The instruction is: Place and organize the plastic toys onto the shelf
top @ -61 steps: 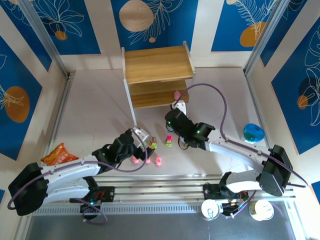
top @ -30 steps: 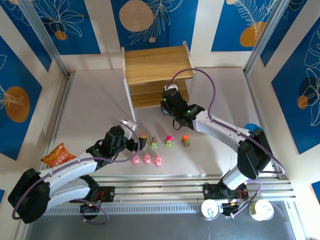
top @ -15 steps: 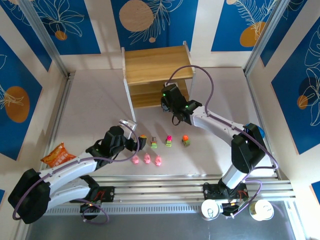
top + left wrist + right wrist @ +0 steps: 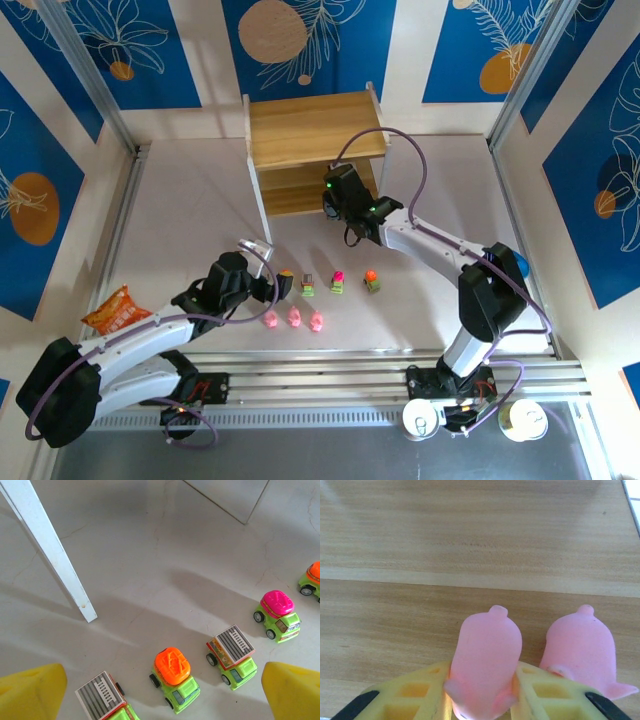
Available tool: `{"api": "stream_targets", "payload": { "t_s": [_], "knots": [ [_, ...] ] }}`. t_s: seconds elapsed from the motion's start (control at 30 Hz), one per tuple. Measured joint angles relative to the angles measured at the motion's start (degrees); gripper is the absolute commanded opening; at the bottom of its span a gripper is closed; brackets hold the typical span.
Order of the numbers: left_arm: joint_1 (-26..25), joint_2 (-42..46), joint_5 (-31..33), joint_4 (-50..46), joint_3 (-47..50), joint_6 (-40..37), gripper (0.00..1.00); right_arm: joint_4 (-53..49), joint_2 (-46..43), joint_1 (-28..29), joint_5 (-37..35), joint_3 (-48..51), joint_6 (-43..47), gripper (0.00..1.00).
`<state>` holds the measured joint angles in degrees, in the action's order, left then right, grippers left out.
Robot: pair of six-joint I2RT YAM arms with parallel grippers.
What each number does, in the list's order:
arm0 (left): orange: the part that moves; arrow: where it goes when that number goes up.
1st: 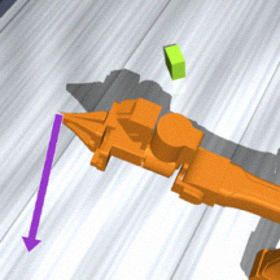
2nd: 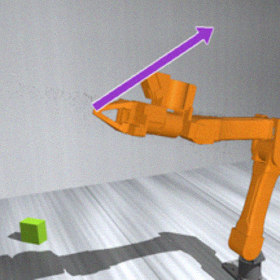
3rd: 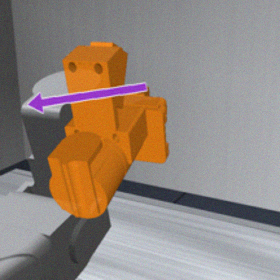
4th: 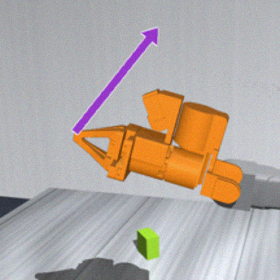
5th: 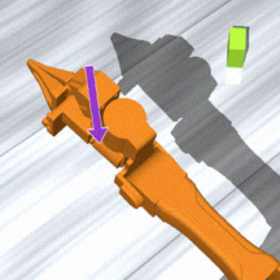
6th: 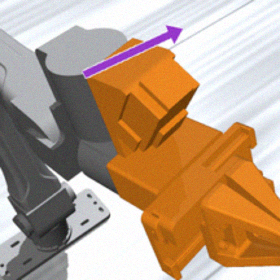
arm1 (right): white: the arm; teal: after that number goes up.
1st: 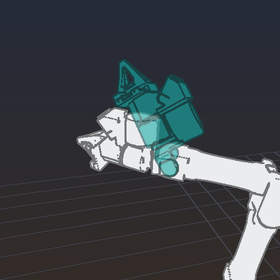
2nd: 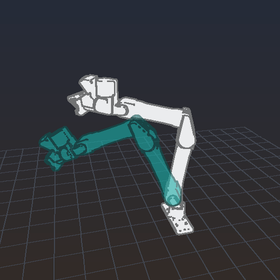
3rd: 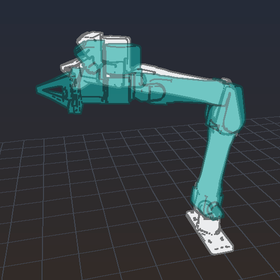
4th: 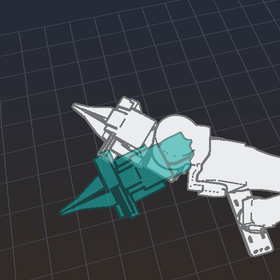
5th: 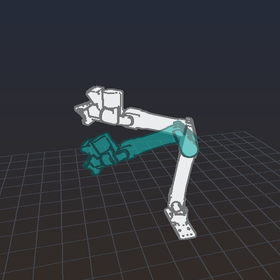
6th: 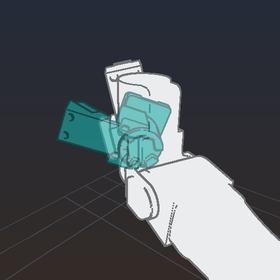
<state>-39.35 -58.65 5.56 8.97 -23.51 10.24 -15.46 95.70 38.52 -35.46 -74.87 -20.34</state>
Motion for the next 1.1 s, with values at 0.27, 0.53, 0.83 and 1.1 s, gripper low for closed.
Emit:
{"api": "stream_targets", "payload": {
  "t_s": [0.27, 0.53, 0.83, 1.1],
  "knots": [
    [0.13, 0.00, -0.04, 0.00, 0.00, -0.02, 1.00, -0.02, 0.13, -0.09, 0.37, -0.04, 0.35, 0.39],
    [0.13, 0.00, -0.04, 0.00, 0.00, -0.02, 1.00, -0.02, 0.13, -0.09, 0.42, -0.04, 0.55, 0.40],
    [0.13, 0.00, -0.07, 0.00, 0.00, -0.02, 1.00, -0.13, 0.04, 0.15, 0.35, -0.04, 1.01, 0.43],
    [0.13, 0.00, -0.24, 0.00, 0.00, -0.02, 1.00, -0.92, -2.16, 0.50, 0.11, 1.16, 1.86, 0.45]
  ]
}}
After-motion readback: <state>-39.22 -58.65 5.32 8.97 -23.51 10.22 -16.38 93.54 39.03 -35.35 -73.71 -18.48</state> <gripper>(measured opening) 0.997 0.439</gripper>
